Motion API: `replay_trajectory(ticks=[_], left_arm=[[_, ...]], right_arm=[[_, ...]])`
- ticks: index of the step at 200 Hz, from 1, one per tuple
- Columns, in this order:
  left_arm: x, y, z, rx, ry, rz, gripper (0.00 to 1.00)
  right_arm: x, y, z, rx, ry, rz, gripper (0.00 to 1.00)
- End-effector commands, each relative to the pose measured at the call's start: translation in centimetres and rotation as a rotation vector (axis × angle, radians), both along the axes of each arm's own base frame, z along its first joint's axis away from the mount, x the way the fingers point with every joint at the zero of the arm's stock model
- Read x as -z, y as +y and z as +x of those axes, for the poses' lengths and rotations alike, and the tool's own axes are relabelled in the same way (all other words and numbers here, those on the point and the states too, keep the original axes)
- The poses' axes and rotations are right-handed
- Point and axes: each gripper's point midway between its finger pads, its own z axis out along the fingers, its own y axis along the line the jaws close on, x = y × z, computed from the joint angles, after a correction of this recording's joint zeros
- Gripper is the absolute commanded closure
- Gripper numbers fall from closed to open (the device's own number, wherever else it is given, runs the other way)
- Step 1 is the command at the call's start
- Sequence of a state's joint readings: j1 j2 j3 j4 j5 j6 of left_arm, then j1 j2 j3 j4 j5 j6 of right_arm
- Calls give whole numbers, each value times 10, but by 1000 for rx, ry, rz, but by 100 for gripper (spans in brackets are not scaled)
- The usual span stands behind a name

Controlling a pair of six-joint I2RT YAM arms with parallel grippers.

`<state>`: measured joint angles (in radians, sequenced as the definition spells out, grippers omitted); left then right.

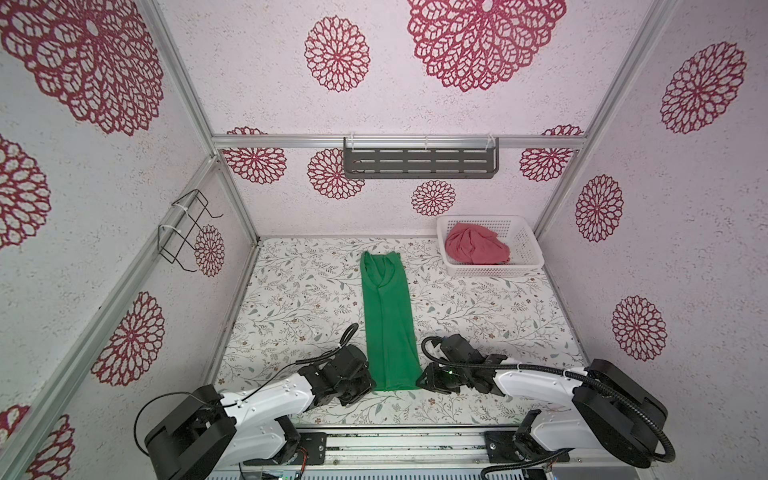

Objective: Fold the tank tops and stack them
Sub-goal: 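Move both grippers to the strip's near end and pinch its corners, then lift the near end with both grippers and fold it away from the robot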

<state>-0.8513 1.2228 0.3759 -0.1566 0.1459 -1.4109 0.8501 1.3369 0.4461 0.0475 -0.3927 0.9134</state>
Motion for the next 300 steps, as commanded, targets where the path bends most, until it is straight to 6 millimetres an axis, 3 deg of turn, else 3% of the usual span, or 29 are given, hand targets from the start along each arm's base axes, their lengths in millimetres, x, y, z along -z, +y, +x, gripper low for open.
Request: replay_trajectory(ticks=[1,11,39,68,96,134,168,238,300], left_arm=[[33,27,-18,9,78,155,92],[32,26,-16,14,72,157,100],[21,22,-16,49,63,171,100],[12,23,-29,62,67,179,100],[-3,26,-35,39,45,173,100],[-41,22,-16,73,-36,199,100],[-60,25,8,81,-77,207,100],[-98,32,91,75,-204,188,100],[-98,39,157,91,-247,202,100]], right_arm=[[5,-3,-3,5,6,-21,76],[4,-2,-3,1,5,-21,79],[2,-2,-8,-10,5,-34,91],[0,-3,-21,-41,11,-60,100],[-11,-5,-25,-66,-13,-77,100],[-39,1,-10,-144,-106,-119,100],[-61,10,18,-167,-171,-111,100],[-98,23,97,-214,-321,-150,100],[-90,42,159,-291,-351,-178,100]])
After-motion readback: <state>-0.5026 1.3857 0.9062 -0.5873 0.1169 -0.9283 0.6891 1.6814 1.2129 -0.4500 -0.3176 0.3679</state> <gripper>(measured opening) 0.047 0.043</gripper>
